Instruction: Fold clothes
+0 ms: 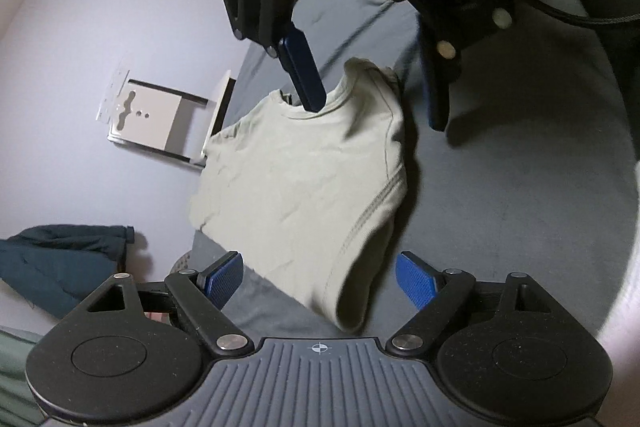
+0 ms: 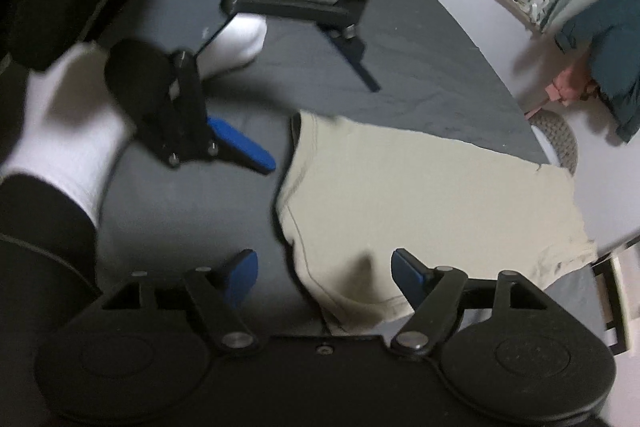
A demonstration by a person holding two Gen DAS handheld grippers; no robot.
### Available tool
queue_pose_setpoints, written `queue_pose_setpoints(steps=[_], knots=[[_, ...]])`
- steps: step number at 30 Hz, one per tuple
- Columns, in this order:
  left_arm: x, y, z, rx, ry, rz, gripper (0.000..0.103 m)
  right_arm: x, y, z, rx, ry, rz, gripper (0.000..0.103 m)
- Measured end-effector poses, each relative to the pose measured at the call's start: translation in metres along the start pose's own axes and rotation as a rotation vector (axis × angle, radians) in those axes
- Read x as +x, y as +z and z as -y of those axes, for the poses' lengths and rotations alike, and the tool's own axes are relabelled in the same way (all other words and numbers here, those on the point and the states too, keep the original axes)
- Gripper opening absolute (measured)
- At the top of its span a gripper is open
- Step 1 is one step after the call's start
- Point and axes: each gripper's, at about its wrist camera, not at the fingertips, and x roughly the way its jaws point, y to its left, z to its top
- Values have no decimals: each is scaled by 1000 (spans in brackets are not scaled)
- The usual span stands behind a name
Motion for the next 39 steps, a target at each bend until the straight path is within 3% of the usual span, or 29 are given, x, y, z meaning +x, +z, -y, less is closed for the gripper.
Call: queue_pose_setpoints(steps=[3,6,10,39], knots=[[3,2,2,20,-2,12,84,11,-1,-11,-88,-69,-44,81],[6,3,3,19,-9,15,84,18,3,-21,-148,-142,-43,103],[7,3,1,-35,-28,-1,84,23,8,-35,-214,-212,-53,103],[9,-5,3,-71,-29,-16,84,31,7,-40,-241,-272,-41,103]])
